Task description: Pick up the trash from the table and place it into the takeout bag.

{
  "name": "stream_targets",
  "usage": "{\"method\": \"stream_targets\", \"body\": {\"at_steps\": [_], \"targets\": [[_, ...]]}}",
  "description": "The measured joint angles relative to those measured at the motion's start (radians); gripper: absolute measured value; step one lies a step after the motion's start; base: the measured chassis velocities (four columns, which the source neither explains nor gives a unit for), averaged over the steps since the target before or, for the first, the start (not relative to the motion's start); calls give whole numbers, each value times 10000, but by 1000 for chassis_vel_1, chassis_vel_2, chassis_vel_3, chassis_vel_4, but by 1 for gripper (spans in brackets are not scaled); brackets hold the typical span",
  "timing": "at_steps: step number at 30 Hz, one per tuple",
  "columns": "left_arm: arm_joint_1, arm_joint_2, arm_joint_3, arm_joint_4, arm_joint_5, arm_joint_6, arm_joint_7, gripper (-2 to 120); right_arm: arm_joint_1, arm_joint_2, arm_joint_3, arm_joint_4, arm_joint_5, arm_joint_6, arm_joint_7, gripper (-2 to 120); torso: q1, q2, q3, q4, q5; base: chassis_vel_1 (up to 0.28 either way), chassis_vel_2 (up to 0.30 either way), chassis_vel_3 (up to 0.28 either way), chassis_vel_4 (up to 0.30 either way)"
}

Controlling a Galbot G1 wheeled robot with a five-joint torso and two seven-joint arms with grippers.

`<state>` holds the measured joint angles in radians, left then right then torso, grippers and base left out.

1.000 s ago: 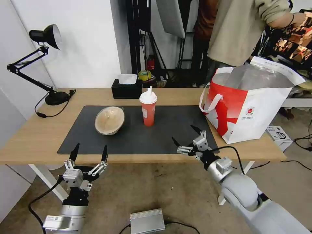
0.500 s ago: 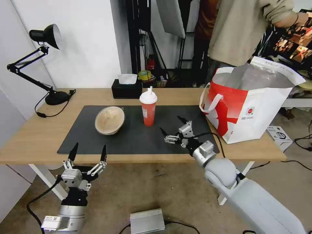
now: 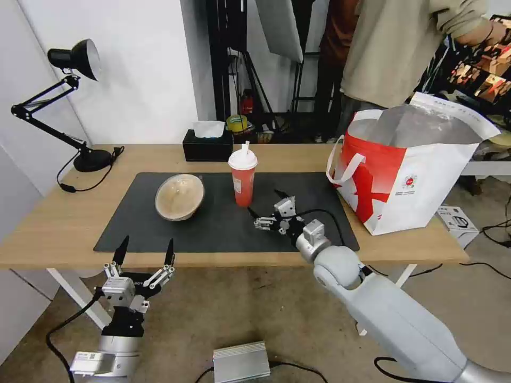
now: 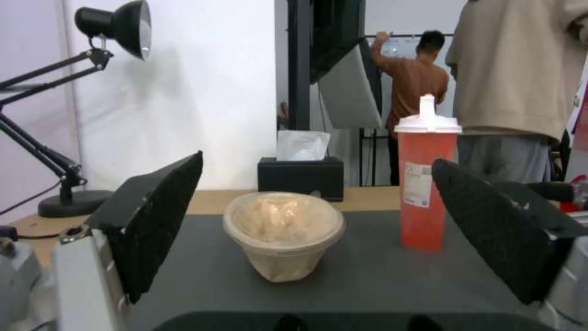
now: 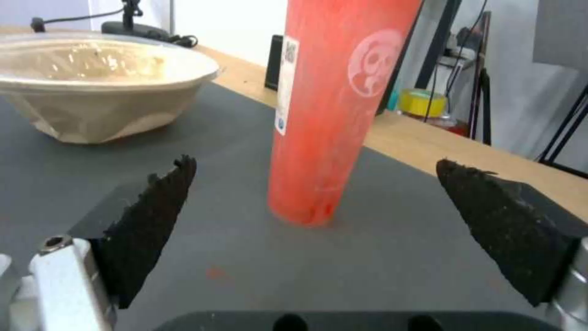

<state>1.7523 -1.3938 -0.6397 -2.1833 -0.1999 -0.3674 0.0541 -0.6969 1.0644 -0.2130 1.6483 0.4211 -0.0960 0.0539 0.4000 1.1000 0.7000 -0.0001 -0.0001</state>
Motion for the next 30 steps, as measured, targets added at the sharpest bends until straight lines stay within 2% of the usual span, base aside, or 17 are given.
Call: {"method": "stream_targets", "body": {"at_steps": [30], "targets": [[-174,107,-208,136,-286,-6,-26,100,1277,1126,-550,-2107,-36,142,0,100,-1,0,-1,1,1,0,0,0,0]]}}
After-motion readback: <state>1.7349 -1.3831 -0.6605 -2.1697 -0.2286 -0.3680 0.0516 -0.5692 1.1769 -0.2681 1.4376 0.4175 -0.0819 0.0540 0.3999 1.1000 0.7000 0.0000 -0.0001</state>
